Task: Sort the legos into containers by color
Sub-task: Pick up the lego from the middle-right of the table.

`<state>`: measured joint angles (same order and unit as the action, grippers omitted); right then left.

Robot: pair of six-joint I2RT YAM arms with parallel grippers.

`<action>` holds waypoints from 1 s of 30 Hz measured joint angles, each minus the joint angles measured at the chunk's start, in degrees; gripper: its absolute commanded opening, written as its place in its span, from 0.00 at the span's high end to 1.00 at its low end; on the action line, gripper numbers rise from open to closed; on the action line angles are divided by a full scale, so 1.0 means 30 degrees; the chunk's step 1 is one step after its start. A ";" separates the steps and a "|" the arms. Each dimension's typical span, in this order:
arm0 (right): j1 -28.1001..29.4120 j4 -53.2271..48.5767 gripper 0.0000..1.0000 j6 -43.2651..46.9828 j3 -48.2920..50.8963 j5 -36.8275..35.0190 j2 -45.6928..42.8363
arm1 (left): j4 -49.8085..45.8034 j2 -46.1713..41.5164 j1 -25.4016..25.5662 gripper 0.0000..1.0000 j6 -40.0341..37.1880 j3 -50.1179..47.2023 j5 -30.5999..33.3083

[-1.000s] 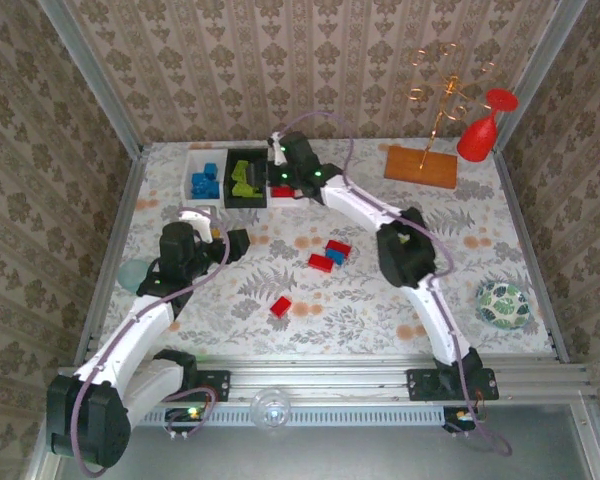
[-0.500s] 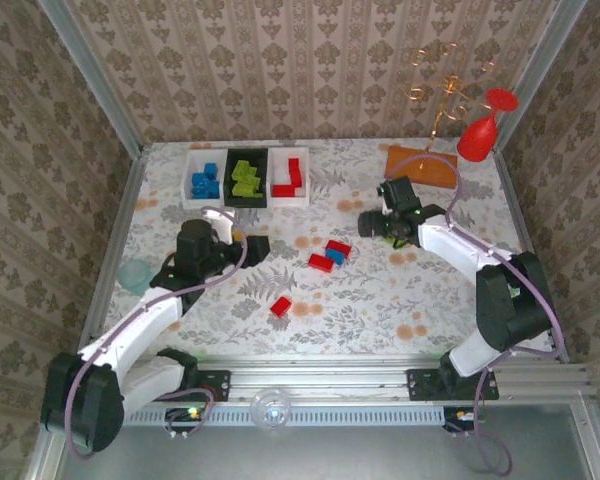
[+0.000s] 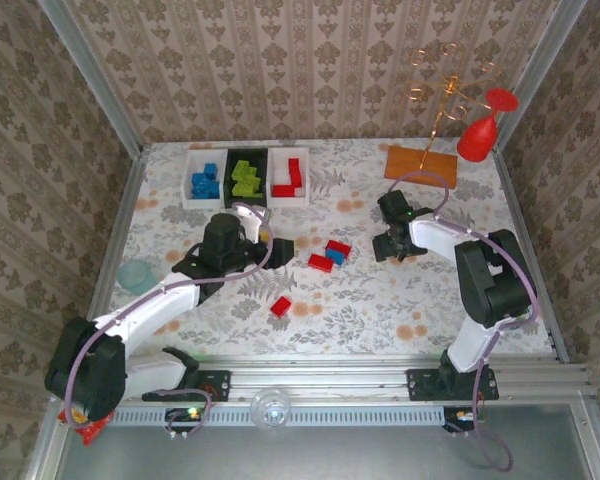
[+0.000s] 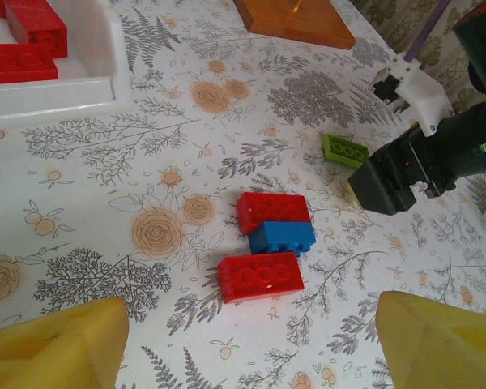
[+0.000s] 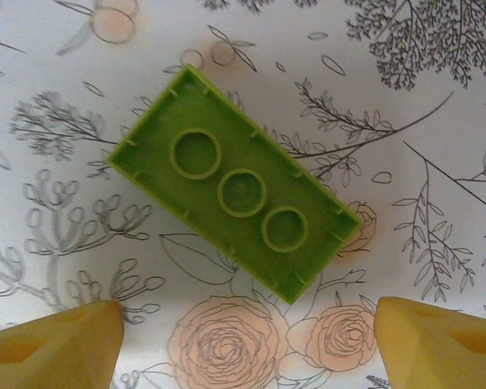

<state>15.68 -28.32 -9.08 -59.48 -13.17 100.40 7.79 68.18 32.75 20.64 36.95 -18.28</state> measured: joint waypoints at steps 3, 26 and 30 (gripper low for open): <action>-0.0386 -0.0233 0.23 0.0051 -0.0597 0.0007 0.0386 | 0.0000 0.0000 0.0000 0.19 -0.0102 0.0000 0.0102; -0.3075 -0.2069 0.52 0.0503 -0.4772 0.3213 0.3738 | -0.0015 -0.0488 -0.0095 0.19 -0.0321 0.0000 0.0605; -0.3315 -0.2404 0.58 0.0561 -0.5268 0.3665 0.4036 | -0.0015 -0.0656 -0.0248 0.19 -0.0328 0.0000 0.0605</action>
<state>5.74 -35.53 -7.40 -75.29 -2.17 112.51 7.75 66.22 32.01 19.66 36.95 -16.47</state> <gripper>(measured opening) 0.445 0.814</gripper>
